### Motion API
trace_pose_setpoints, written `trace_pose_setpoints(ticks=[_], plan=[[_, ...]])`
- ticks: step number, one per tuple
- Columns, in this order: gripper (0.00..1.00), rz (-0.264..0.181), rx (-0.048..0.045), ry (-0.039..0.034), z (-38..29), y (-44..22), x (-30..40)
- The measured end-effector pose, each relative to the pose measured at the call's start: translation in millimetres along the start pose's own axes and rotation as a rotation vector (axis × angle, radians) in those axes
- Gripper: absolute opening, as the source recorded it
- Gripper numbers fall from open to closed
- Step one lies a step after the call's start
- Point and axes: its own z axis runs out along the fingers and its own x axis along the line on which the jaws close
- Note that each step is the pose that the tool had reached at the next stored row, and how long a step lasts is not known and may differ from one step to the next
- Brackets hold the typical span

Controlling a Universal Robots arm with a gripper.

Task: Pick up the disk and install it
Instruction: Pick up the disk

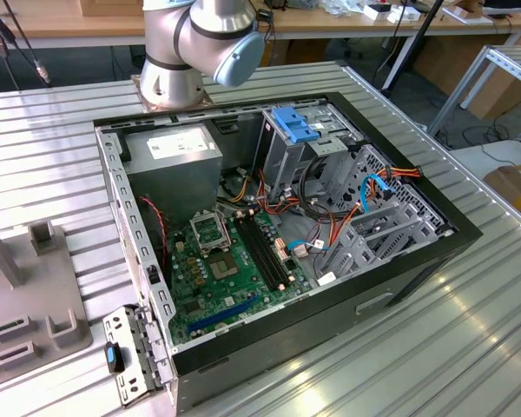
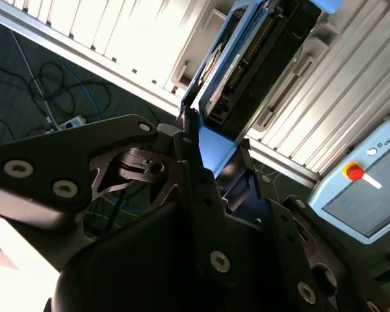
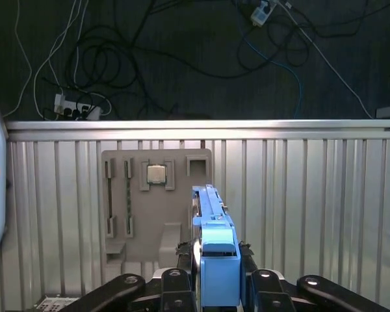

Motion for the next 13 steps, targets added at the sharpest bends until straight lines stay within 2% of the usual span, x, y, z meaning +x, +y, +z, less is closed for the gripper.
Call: trace_pose_setpoints(ticks=[4, 6, 9, 13], plan=[[0.37, 0.0, 0.0, 0.0, 0.5, -8.0, -0.1], [0.37, 0.0, -0.0001, 0.0, 0.8, -15.9, -0.2], [0.37, 0.0, 0.0001, 0.0, 1.7, -31.2, -0.2], [0.37, 0.0, 0.0001, 0.0, 1.9, -33.5, -0.2]])
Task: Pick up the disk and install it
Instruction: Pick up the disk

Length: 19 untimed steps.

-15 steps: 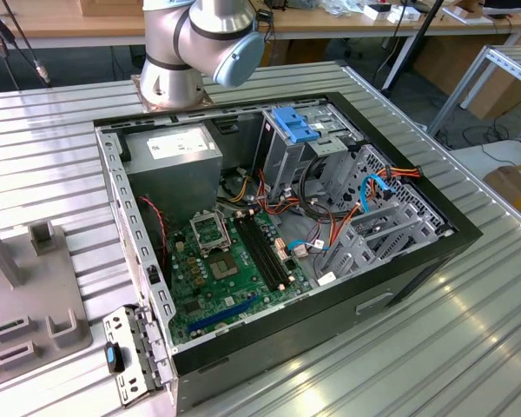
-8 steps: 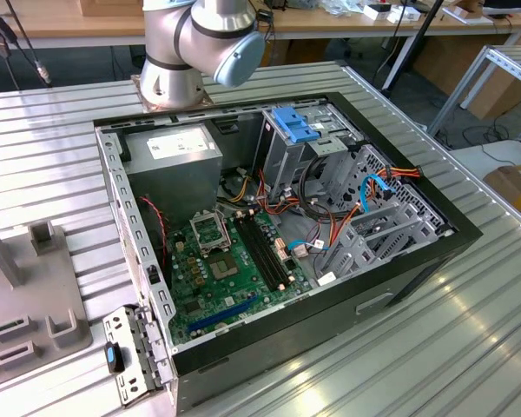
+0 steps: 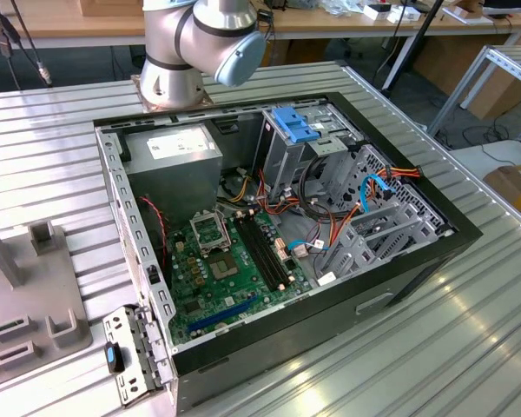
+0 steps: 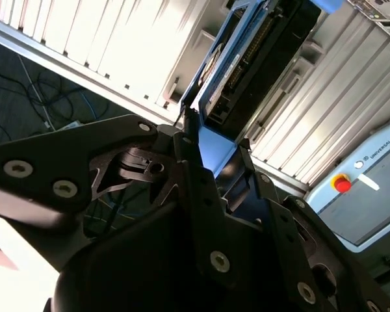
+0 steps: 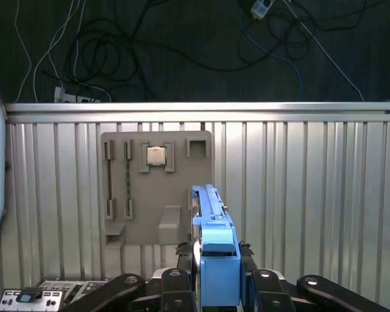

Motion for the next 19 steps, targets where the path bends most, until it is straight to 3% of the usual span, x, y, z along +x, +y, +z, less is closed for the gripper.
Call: trace_pose_setpoints(ticks=[1, 3, 5, 8, 13, 15, 17, 19], plan=[[0.37, 0.0, -0.0002, 0.0001, 0.1, -3.0, -0.1], [0.37, 0.0, -0.0001, 0.0, 0.8, -15.4, -0.2], [0.37, 0.0, 0.0, 0.0, 1.8, -32.1, -0.4], [0.37, 0.0, -0.0001, 0.0, 2.9, -52.2, -0.5], [0.37, 0.0, 0.0, 0.0, 3.7, -66.5, -0.7], [0.37, 0.0, -0.0001, 0.0001, 4.4, -79.3, -0.8], [0.37, 0.0, -0.0002, 0.0001, 4.7, -85.2, -0.8], [0.37, 0.0, -0.0001, 0.0001, 5.4, -97.7, -0.9]])
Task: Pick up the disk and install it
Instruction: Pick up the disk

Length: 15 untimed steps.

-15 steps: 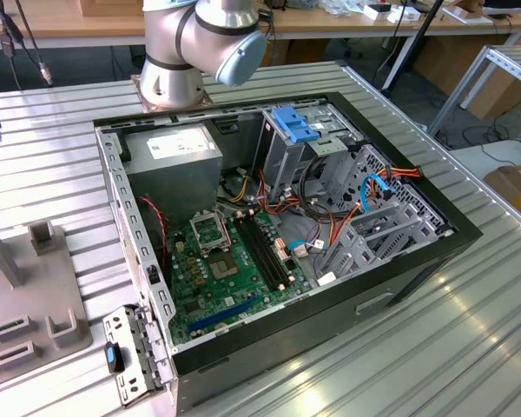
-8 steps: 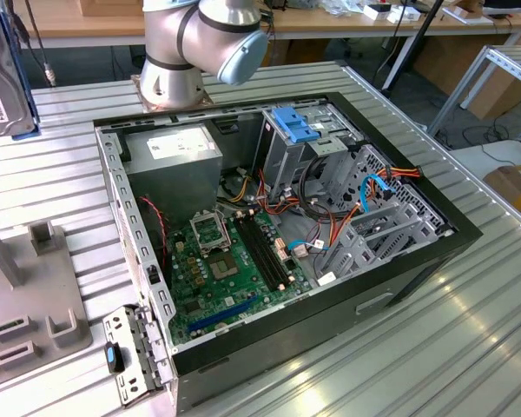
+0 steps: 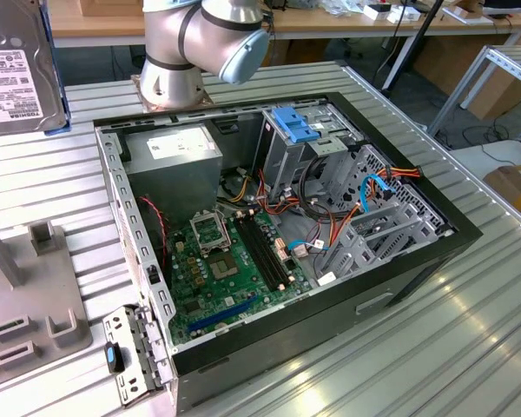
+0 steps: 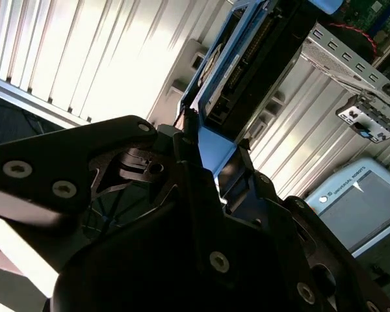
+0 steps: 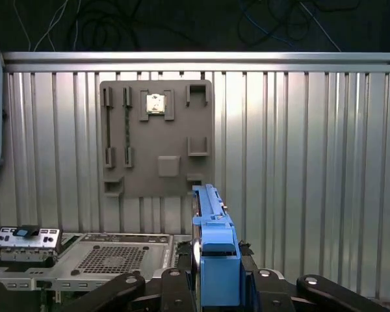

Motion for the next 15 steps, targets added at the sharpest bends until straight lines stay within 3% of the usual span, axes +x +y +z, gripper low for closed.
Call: trace_pose_setpoints(ticks=[3, 5, 8, 12, 15], plan=[[0.37, 0.0, -0.0001, 0.0, 1.1, -20.3, -0.2], [0.37, 0.0, 0.0, 0.0, 1.5, -27.4, -0.3], [0.37, 0.0, 0.0001, -0.0001, 2.5, -43.3, -0.4], [0.37, 0.0, 0.0, 0.0, 3.1, -54.1, -0.5], [0.37, 0.0, -0.0001, 0.0001, 3.8, -67.9, -0.7]])
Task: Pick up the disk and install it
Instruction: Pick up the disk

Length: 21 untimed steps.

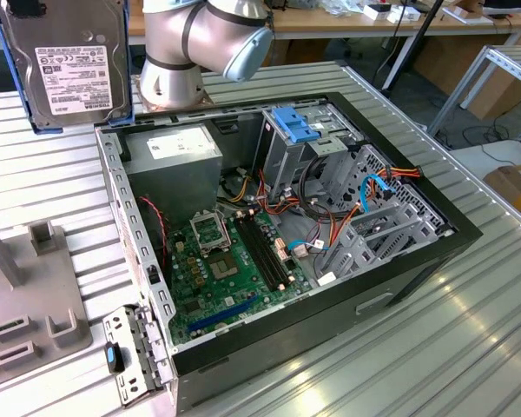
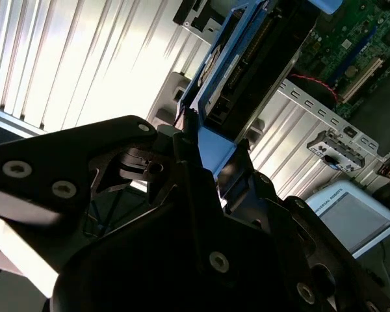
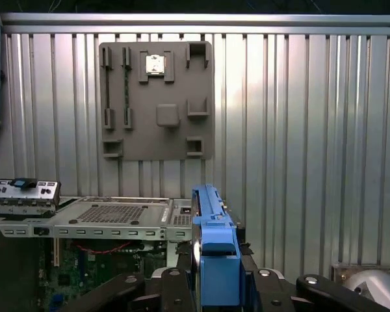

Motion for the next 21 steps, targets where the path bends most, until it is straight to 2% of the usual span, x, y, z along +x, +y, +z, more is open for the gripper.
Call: trace_pose_setpoints(ticks=[1, 4, 6, 7, 8, 9, 10, 11, 12, 15, 19, 21], plan=[[0.37, 0.0, 0.0002, 0.0, 0.4, -6.8, 0.0], [0.37, 0.0, 0.0001, -0.0001, 0.4, -7.4, 0.0], [0.37, 0.0, 0.0001, -0.0001, 0.9, -15.6, -0.1], [0.37, 0.0, 0.0, 0.0, 1.2, -21.8, -0.2], [0.37, 0.0, 0.0001, -0.0001, 1.9, -33.5, -0.3], [0.37, 0.0, 0.0002, -0.0002, 2.4, -42.1, -0.4], [0.37, 0.0, 0.0, 0.0, 3.1, -55.2, -0.5], [0.37, 0.0, 0.0002, -0.0001, 3.8, -65.6, -0.6], [0.37, 0.0, 0.0, 0.0, 4.1, -73.7, -0.6], [0.37, 0.0, 0.0001, -0.0001, 5.1, -89.9, -0.8], [0.37, 0.0, 0.0001, -0.0001, 5.9, -104.7, -0.9], [0.37, 0.0, 0.0, 0.0, 6.7, -118.3, -1.1]])
